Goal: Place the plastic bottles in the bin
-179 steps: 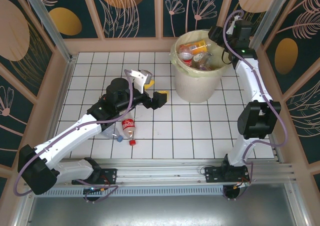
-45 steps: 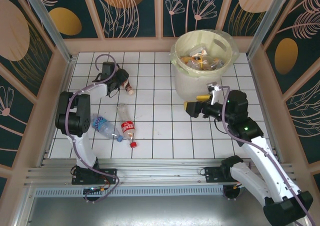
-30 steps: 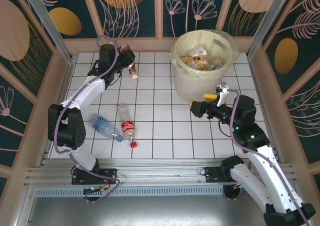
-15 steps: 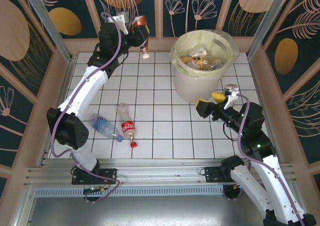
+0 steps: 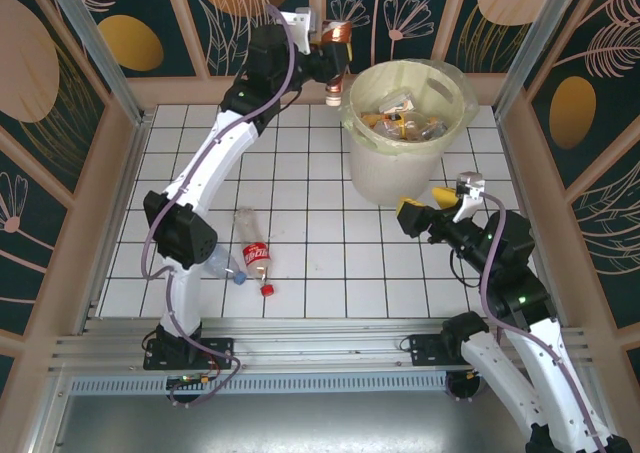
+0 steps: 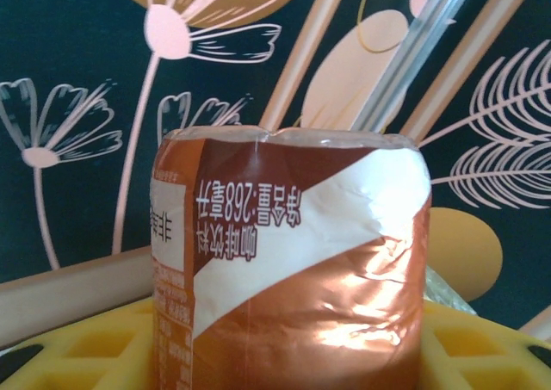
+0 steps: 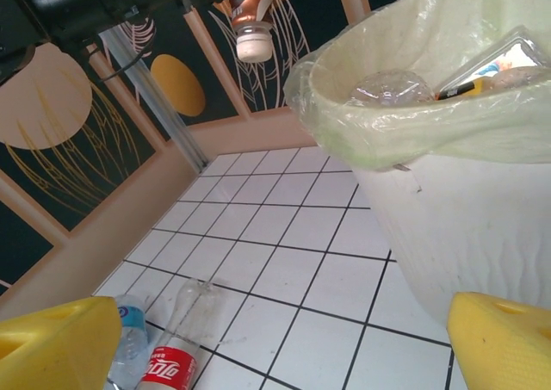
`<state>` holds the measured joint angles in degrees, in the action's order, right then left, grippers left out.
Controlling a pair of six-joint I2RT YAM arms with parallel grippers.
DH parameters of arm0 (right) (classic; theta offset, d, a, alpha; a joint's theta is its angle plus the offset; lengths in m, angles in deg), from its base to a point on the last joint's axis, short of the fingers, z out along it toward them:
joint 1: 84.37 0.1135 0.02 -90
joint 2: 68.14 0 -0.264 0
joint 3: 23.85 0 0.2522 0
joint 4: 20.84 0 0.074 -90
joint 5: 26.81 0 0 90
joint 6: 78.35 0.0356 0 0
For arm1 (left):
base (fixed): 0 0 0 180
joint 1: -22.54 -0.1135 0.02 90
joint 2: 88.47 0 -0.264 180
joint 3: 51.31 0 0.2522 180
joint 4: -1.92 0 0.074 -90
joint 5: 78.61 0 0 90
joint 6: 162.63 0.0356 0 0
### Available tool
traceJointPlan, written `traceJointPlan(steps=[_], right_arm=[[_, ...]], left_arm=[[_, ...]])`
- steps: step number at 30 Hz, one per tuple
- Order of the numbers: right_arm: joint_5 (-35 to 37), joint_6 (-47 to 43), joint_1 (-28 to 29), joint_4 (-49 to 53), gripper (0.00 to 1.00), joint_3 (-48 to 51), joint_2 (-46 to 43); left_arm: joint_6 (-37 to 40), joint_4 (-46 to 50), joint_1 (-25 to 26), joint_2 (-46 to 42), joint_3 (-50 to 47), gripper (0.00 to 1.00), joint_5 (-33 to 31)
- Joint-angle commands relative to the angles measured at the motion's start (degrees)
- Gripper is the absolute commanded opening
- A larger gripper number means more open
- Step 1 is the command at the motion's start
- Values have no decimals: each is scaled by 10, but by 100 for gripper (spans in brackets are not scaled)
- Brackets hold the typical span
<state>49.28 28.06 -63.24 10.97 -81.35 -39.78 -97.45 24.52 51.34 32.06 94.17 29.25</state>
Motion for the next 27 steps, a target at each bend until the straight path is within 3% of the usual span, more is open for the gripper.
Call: traceJointPlan(steps=[1,12,27], right_arm=[[26,-7,4,12,98,-17,-14],[165,30,5,14,98,1,-57],[181,35,4,22,98,-1,-66]], left_arm=[[11,-13,1,24,44,52,35],[-83,-160,22,71,51,52,67],[-109,-193,47,143,76,54,52]])
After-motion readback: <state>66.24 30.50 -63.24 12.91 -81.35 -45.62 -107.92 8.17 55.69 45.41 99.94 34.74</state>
